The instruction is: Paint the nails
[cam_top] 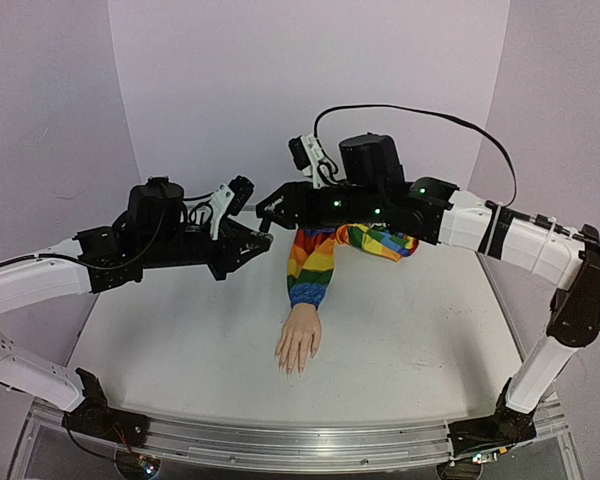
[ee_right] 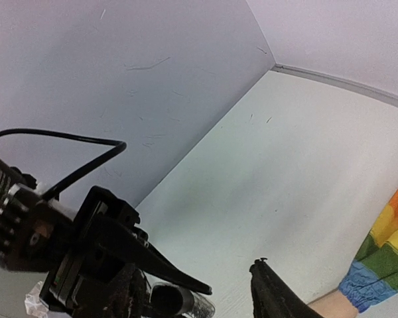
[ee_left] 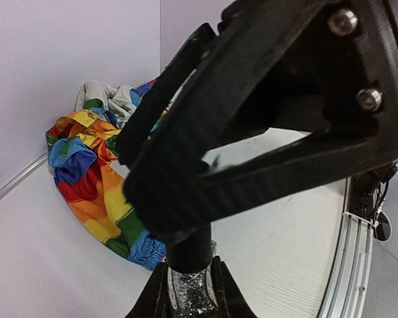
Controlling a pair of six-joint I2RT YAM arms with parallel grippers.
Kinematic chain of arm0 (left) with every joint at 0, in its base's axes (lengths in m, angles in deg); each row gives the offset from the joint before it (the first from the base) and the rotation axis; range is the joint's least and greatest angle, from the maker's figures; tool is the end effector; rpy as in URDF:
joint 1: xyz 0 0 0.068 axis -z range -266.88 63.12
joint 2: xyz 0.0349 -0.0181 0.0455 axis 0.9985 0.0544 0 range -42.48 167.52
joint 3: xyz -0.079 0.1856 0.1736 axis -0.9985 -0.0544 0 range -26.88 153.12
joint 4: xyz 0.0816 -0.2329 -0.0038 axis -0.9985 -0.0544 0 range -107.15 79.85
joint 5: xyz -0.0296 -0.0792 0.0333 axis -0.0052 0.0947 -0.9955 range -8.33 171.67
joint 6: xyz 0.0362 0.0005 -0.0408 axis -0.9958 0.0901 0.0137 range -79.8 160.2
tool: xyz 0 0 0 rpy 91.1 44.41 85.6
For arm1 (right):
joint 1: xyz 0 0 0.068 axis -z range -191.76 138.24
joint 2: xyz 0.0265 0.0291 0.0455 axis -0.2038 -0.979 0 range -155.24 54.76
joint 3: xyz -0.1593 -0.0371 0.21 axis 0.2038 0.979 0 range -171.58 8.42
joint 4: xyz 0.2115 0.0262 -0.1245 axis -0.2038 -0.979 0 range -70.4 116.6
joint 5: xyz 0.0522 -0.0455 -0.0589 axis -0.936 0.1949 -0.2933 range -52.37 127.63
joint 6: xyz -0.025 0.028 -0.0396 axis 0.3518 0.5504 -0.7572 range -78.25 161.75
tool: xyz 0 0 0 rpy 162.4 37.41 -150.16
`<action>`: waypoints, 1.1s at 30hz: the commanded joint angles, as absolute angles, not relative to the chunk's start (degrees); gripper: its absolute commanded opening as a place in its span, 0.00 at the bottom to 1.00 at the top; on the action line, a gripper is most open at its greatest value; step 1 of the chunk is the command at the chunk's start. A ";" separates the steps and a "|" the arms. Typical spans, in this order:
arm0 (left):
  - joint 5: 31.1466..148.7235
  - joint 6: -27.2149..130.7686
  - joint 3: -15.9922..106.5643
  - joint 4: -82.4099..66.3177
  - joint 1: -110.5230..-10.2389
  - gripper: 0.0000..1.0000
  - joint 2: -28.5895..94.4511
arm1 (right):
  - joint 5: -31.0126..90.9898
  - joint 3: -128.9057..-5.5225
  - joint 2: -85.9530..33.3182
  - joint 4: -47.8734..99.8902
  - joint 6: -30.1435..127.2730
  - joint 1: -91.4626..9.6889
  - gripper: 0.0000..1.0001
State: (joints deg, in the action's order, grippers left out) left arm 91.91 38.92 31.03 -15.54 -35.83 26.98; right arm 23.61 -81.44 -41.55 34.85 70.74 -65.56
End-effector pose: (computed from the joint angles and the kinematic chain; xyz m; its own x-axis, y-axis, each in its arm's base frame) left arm 0.1657 -0.2153 0.3352 -0.1636 0.2372 -0.9576 0.8761 0.4812 -0.0304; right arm 0.2246 0.3218 0.4063 -0.4326 0.2052 -0.8780 -0.8189 0.3181 0.4778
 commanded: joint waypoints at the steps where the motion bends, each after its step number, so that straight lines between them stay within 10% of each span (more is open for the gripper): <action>1: 90.61 39.71 32.81 -11.82 -35.47 0.00 26.54 | 22.91 -86.07 -43.82 35.94 72.44 -65.97 0.47; 12: 99.90 41.45 33.85 -11.78 -36.12 0.00 24.50 | 4.85 -83.64 -43.36 36.98 65.99 -65.24 0.00; 19: 142.38 45.90 39.37 -11.73 -39.15 0.00 25.57 | -36.11 -79.70 -41.90 37.28 52.92 -64.32 0.00; 25: 140.05 46.26 38.60 -11.78 -39.24 0.00 24.23 | -33.96 -78.57 -41.07 37.24 52.57 -64.27 0.00; 28: 134.65 45.92 37.37 -11.81 -39.24 0.00 23.89 | -28.72 -78.01 -39.52 37.32 52.95 -64.13 0.13; 33: 119.68 43.38 34.83 -12.61 -39.24 0.00 22.84 | -14.67 -77.02 -36.71 36.98 54.87 -63.74 0.71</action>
State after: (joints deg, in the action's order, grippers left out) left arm 131.76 45.93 34.72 -18.75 -38.94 26.10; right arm -23.67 -78.04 -40.48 38.46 54.00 -63.81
